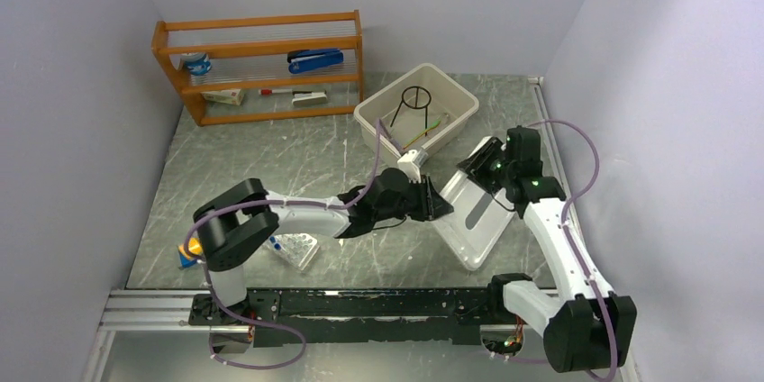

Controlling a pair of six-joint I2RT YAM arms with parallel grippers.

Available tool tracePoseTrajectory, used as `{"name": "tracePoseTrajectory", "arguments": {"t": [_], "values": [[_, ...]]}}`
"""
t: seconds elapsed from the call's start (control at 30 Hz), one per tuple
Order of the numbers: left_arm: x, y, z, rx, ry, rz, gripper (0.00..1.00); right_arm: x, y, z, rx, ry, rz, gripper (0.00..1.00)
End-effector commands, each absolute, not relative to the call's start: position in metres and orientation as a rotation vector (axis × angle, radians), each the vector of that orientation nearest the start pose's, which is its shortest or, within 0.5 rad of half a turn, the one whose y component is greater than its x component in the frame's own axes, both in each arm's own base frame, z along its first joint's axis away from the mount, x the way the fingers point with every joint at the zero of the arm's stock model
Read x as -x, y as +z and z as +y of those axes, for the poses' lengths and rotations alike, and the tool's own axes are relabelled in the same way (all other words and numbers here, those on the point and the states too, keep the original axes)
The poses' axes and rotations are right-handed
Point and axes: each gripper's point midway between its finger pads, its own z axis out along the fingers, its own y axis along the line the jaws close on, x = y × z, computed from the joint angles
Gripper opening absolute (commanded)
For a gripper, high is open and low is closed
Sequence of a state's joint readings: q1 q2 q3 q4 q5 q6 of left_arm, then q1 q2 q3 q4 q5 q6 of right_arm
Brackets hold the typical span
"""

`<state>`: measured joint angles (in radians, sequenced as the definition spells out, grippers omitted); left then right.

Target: Organize the chemistry lab equipment

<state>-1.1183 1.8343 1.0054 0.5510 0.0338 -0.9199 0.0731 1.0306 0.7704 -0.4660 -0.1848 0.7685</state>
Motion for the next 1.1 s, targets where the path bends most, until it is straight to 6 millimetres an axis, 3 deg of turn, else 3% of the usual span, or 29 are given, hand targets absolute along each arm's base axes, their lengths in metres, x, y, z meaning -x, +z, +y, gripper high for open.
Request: {"name": "tracePoseTrajectory", "arguments": {"t": [0.0,0.07,0.13,0.23,0.3,0.37,0.5,0.7,0.87,1.07], "values": [[-0.182,0.222,-0.495,-0.426,-1.481,1.924,0.05,-0.295,0.208,0.068,-0.587,0.553,2.142,0.49],[-0.191,0.244,-0.487,-0.393,-1.526,1.94,0.05,-0.295,0.243,0.067,-0.514,0.558,2.044,0.55],[-0.197,0.278,-0.48,-0.391,-1.616,1.902,0.05,-0.293,0.286,0.066,-0.445,0.57,1.909,0.61],[-0.218,0.31,-0.466,-0.378,-1.535,1.861,0.05,-0.288,0.338,0.063,-0.39,0.585,1.752,0.67],[-0.234,0.32,-0.454,-0.352,-1.506,1.857,0.05,-0.287,0.361,0.062,-0.377,0.586,1.698,0.67],[-0.253,0.33,-0.442,-0.314,-1.528,1.837,0.05,-0.289,0.37,0.059,-0.389,0.572,1.683,0.67],[-0.293,0.344,-0.412,-0.22,-1.518,1.809,0.05,-0.3,0.358,0.052,-0.44,0.527,1.718,0.67],[-0.338,0.35,-0.374,-0.01,-1.542,1.797,0.05,-0.324,0.297,0.043,-0.536,0.413,1.943,0.66],[-0.359,0.341,-0.361,0.103,-1.604,1.769,0.05,-0.344,0.262,0.053,-0.555,0.467,1.981,0.65],[-0.374,0.317,-0.358,0.16,-1.631,1.795,0.05,-0.365,0.254,0.08,-0.462,0.625,1.961,0.65]]}}
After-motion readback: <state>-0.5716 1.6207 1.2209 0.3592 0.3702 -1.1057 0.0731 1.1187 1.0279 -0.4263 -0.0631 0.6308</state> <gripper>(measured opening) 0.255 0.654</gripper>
